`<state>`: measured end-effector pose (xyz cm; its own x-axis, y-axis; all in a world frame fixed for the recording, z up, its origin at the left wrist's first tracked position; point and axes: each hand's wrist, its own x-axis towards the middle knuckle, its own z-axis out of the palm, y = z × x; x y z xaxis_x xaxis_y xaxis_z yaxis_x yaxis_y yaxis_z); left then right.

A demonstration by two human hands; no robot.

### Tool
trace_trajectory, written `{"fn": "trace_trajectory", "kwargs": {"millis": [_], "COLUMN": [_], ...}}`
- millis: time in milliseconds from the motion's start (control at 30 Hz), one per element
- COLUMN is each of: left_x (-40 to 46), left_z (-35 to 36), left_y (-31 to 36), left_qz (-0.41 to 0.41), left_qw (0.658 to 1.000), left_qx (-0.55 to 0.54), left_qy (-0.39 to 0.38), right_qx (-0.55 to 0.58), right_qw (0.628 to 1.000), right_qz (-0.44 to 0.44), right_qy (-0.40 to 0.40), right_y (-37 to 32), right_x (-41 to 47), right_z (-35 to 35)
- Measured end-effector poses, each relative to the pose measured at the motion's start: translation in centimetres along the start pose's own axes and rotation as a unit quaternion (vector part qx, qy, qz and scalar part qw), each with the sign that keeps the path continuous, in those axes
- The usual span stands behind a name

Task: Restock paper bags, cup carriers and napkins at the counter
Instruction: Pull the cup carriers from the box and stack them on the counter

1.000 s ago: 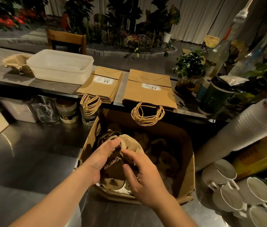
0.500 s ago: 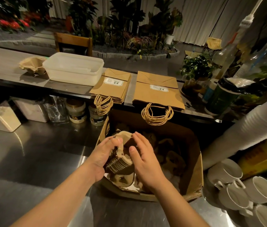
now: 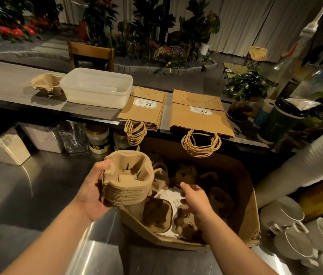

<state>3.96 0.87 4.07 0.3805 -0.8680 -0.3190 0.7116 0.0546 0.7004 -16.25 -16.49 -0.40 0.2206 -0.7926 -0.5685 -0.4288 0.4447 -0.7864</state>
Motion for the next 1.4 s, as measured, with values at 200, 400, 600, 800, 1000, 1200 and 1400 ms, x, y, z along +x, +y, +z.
{"fn": "trace_trajectory", "kwargs": {"millis": [200, 400, 600, 800, 1000, 1200, 1400], "left_x": [0.6, 0.8, 1.0, 0.9, 0.9, 0.7, 0.6], "left_z": [-1.0, -1.8, -1.9, -1.5, -1.5, -1.1, -0.6], "left_y": [-0.4, -0.7, -0.9, -0.8, -0.9, -0.7, -0.7], "left_qz": [0.022, 0.018, 0.013, 0.011, 0.008, -0.004, 0.013], "left_qw": [0.999, 0.999, 0.999, 0.999, 0.999, 1.0, 1.0], "left_qx": [-0.027, -0.035, -0.031, -0.024, -0.028, -0.005, 0.022], "left_qy": [-0.005, -0.029, -0.034, -0.034, -0.034, -0.03, -0.016], "right_qx": [-0.141, -0.315, -0.266, -0.213, -0.206, -0.104, -0.115], "right_qw": [0.989, 0.948, 0.958, 0.976, 0.978, 0.991, 0.984], "right_qz": [0.012, 0.03, 0.098, 0.047, 0.023, 0.071, 0.089], "right_qy": [-0.045, -0.044, -0.039, -0.014, -0.03, -0.05, -0.102], "right_y": [0.8, 2.3, 3.6, 4.2, 2.8, 2.8, 2.2], "right_x": [3.5, 7.2, 8.4, 8.4, 8.1, 8.0, 5.4], "right_z": [2.9, 5.8, 7.2, 7.7, 8.0, 7.7, 4.1]}}
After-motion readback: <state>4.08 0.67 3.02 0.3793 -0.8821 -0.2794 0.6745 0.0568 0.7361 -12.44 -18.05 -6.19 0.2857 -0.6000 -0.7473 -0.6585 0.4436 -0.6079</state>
